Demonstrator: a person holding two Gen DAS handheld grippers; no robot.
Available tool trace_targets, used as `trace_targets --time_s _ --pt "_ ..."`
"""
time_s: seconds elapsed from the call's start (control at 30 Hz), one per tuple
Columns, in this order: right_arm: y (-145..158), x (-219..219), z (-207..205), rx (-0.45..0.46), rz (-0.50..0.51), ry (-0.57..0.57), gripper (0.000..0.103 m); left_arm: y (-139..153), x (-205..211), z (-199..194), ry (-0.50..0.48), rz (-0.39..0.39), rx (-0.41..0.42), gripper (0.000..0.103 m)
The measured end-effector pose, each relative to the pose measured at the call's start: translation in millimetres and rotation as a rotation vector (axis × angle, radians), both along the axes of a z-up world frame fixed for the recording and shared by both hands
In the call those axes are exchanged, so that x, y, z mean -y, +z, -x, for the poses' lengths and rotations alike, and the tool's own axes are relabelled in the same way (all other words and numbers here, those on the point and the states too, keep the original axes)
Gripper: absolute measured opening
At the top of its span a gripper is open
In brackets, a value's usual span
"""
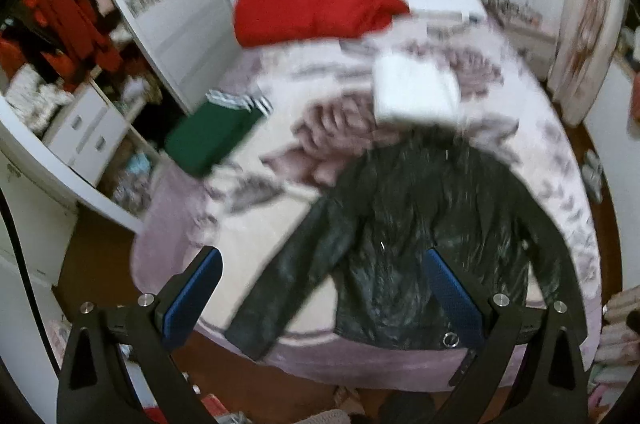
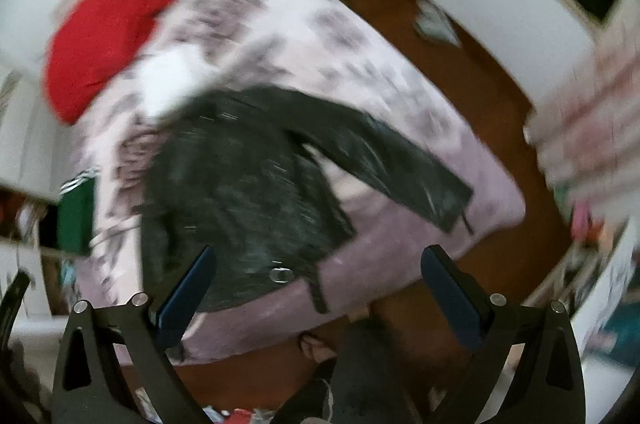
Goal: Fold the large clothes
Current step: 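Grasp the jacket sleeve with the right gripper while the left tool hovers over the jacket body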
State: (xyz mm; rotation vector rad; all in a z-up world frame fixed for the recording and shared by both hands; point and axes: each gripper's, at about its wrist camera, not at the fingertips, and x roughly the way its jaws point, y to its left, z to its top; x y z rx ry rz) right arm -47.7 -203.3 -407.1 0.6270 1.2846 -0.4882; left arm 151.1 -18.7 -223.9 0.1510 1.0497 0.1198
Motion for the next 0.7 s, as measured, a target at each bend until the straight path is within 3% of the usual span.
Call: trace_targets --time_s 0.27,0.4,0.5,0.6,0.7 --pt "-258.6 114.4 29.6 -0.086 -0.369 -0.400 0.101 -160.6 60.2 -48.4 -0.002 -0.080 -0.151 0.103" --pt "-340.2 137.9 51.3 0.004 -0.498 -0.624 0.101 -248.4 82.7 -69.6 0.002 -0.063 -0.248 0.103" --pt "-359.4 155.2 58.7 0.099 -0.454 -0.726 0.101 -297.7 97.5 -83.7 -0.010 -0.055 -0.296 0.103" --pt "-363.8 167.4 65.4 0.174 -0.424 -0.848 0.101 -327.2 105.6 -96.0 -0.027 -0.038 -0.280 0.103" --pt "-368.1 170.9 56.8 0.155 -0.407 -0.853 0.101 -345.6 103.4 -105.5 -0.040 0.036 -0.231 0.103"
